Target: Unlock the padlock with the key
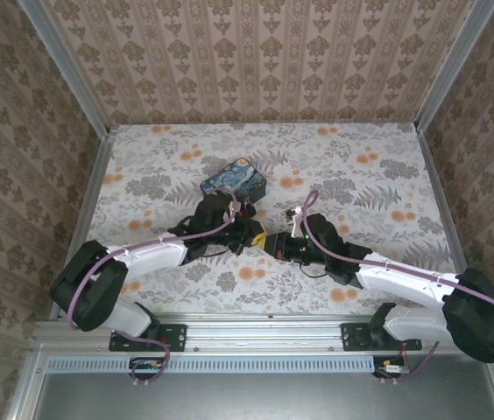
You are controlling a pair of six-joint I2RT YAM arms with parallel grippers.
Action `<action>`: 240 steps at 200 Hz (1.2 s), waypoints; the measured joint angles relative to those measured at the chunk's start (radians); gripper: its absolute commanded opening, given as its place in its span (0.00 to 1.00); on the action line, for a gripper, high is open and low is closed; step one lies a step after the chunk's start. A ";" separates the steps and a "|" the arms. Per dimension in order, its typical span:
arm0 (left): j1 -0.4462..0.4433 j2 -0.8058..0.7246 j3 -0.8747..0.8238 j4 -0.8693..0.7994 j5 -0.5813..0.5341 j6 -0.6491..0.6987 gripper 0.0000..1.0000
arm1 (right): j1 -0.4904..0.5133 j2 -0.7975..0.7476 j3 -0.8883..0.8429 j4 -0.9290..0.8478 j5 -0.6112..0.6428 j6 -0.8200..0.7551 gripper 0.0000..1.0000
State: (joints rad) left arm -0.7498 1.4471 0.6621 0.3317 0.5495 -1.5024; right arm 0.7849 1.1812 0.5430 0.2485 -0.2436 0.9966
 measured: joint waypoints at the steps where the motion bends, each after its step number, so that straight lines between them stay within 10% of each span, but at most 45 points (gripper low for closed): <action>1: 0.000 0.000 0.000 0.000 0.000 0.000 0.22 | 0.000 0.000 0.000 0.000 0.000 -0.001 0.00; 39: 0.028 -0.018 -0.001 -0.013 0.003 0.023 0.42 | -0.001 -0.002 -0.009 0.006 0.002 -0.035 0.00; 157: 0.097 -0.103 -0.006 -0.195 0.142 0.409 0.27 | -0.073 -0.141 -0.137 -0.002 0.000 -0.224 0.00; 240: 0.080 0.005 -0.034 0.004 0.259 0.407 0.26 | -0.102 -0.148 -0.157 0.068 -0.010 -0.178 0.00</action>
State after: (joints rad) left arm -0.6697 1.4521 0.6277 0.3359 0.8085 -1.0954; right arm 0.6830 1.0332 0.3859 0.3161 -0.2531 0.8185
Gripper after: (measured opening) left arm 0.260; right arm 0.041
